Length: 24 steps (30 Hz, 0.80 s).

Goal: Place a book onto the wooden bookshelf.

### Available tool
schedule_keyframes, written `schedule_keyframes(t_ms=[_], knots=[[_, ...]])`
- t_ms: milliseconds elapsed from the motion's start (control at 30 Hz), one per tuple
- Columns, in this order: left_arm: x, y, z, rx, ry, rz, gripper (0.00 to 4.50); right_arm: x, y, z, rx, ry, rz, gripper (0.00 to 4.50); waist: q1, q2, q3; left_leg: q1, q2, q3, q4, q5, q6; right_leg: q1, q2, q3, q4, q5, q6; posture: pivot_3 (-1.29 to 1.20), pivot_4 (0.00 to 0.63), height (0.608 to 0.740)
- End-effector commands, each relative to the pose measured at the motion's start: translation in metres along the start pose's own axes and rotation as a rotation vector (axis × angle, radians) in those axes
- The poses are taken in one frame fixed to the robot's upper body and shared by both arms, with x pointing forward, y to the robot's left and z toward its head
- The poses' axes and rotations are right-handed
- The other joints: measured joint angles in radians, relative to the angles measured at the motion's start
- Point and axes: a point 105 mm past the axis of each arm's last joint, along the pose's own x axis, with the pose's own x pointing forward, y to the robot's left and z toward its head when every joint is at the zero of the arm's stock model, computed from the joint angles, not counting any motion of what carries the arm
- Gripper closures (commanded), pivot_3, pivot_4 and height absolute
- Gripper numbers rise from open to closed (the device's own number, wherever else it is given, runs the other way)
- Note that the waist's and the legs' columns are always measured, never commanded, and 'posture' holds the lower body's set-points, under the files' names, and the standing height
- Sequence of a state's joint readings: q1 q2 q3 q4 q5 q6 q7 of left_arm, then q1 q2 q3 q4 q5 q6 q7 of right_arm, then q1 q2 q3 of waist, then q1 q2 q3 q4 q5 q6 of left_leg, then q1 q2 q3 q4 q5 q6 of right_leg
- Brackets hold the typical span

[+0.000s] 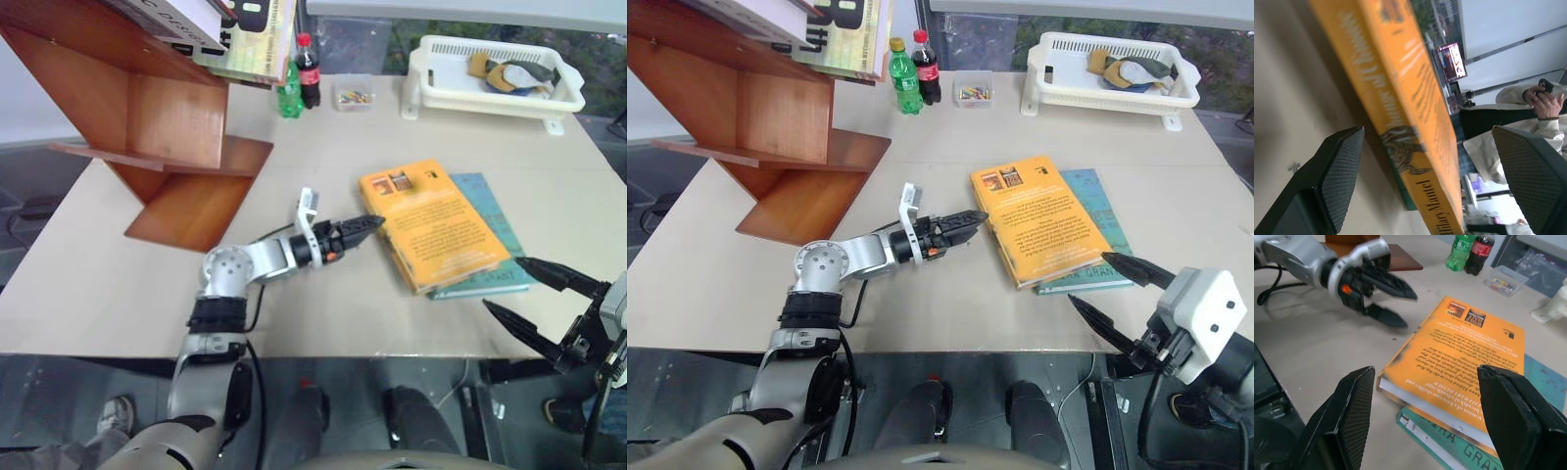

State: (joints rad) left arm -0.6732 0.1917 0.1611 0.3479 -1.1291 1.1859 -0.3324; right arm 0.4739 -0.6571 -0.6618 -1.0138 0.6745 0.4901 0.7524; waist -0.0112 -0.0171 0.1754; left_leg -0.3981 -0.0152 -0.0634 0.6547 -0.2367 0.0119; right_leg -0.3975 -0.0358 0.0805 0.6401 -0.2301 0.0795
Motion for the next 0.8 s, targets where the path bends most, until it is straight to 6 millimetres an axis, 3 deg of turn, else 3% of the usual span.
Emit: schedule_keyframes(t_ms=[33, 567, 667, 767, 800], knots=[[0.009, -0.009, 0.004, -0.017, 0.007, -0.045, 0.00, 0.001, 0.006, 0.009, -0.056, -0.039, -0.016, 1.10, 0.000, 0.000, 0.000, 0.000, 0.000, 0.000, 0.000, 0.000, 0.000, 0.000, 0.000, 0.000, 0.000, 0.000, 0.000, 0.00, 0.150, 0.740], [0.042, -0.003, 0.004, -0.145, 0.002, -0.067, 0.00, -0.004, 0.010, 0.005, -0.077, -0.016, -0.072, 1.10, 0.002, -0.002, 0.001, -0.001, -0.001, 0.000, 0.000, 0.000, 0.000, 0.000, 0.000, 0.000, -0.002, 0.000, 0.001, 0.00, 0.150, 0.740], [0.043, -0.002, 0.003, -0.177, 0.011, -0.074, 0.85, -0.006, 0.009, 0.005, -0.082, -0.009, -0.079, 1.04, 0.001, -0.002, 0.001, -0.001, 0.000, 0.000, -0.001, 0.000, 0.000, 0.000, 0.000, 0.000, -0.002, 0.000, 0.001, 0.00, 0.150, 0.740], [0.046, -0.001, 0.001, -0.213, 0.018, -0.086, 2.44, -0.007, 0.009, 0.005, -0.091, 0.000, -0.083, 1.04, 0.001, -0.002, 0.001, -0.001, 0.000, 0.000, -0.001, 0.000, 0.000, 0.000, 0.000, 0.000, -0.002, 0.000, 0.001, 0.00, 0.150, 0.740], [0.048, -0.001, 0.000, -0.227, 0.020, -0.090, 2.68, -0.007, 0.008, 0.005, -0.093, 0.001, -0.083, 1.04, 0.001, -0.002, 0.001, -0.001, -0.001, 0.000, -0.001, 0.000, 0.000, 0.000, 0.000, 0.000, -0.002, 0.000, 0.001, 0.00, 0.150, 0.740]])
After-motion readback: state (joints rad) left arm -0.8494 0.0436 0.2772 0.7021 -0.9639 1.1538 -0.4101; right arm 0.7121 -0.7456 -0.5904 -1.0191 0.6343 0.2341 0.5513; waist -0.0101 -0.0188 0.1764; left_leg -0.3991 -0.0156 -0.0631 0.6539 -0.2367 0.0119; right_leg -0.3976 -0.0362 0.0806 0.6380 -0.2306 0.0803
